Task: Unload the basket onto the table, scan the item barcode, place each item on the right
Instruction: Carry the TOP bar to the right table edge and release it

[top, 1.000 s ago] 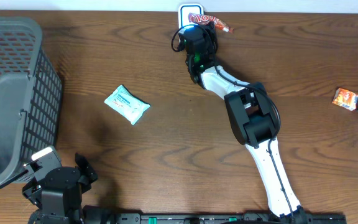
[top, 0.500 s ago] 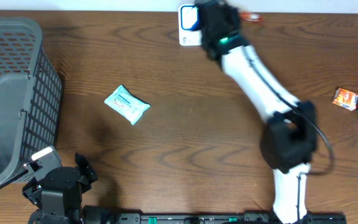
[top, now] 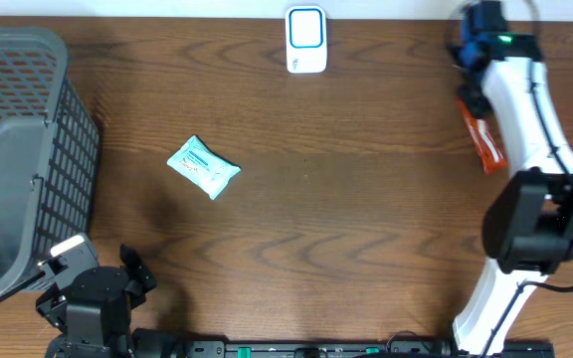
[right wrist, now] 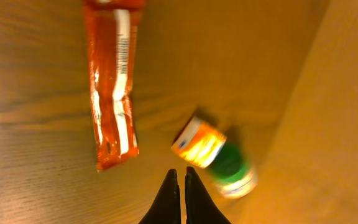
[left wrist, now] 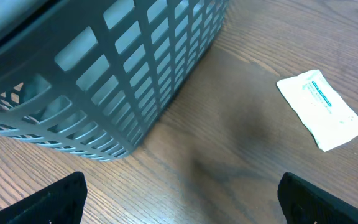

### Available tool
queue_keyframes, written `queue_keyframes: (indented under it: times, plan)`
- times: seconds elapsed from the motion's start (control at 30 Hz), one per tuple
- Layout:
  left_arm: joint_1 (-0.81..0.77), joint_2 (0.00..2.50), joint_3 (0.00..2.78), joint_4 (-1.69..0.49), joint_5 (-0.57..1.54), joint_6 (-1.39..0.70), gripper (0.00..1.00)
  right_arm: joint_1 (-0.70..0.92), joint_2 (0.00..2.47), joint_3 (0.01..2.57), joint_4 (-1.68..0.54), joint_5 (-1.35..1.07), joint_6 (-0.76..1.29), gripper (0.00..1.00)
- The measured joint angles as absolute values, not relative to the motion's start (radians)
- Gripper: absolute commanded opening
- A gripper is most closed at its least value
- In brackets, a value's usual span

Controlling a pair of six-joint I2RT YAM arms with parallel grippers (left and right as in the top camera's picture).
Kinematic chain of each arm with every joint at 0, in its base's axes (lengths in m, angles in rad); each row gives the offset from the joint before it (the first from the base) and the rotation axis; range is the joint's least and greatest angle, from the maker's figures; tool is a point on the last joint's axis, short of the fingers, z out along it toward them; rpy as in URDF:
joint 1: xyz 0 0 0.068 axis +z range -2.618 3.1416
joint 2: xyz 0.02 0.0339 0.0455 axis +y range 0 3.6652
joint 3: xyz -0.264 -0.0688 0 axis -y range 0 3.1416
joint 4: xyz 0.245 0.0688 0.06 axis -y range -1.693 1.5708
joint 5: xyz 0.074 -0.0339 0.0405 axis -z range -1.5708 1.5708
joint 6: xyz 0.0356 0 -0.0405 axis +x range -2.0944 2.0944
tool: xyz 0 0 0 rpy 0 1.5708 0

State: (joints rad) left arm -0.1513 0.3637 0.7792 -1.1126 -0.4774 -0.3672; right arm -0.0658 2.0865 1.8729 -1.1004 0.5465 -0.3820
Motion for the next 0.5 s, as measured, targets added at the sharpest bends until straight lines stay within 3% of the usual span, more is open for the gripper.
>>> queue_keyframes:
  times: [0.2,0.23,0.27,0.33,0.37,0.5]
  plan:
    - [-0.151,0.364,0.779,-1.113,-0.477,-0.367,0.98,-0.248,2.088,1.761,-1.102,0.466,-0.18,0.01]
    - [-0.151,0.364,0.779,-1.113,-0.477,-0.367,0.98,-0.27,2.088,1.753,-1.103,0.459,-0.154,0.06]
    - [-0.151,0.364,0.779,-1.113,-0.477,-0.367,0.98,-0.29,2.088,1.75,-1.103,0.448,-0.128,0.18]
    - [-0.151,0.364,0.779,-1.113,-0.477,-0.367,0.98,-0.318,2.088,1.751,-1.104,0.406,-0.086,0.87]
    - [-0.151,0.364,0.779,-1.113,-0.477,-0.367,0.98,-0.321,2.088,1.752,-1.105,0.378,-0.079,0.99]
    - [-0.151,0.364,0.779,-1.113,-0.477,-0.367,0.98,-0.286,2.088,1.754,-1.105,0.212,-0.051,0.99]
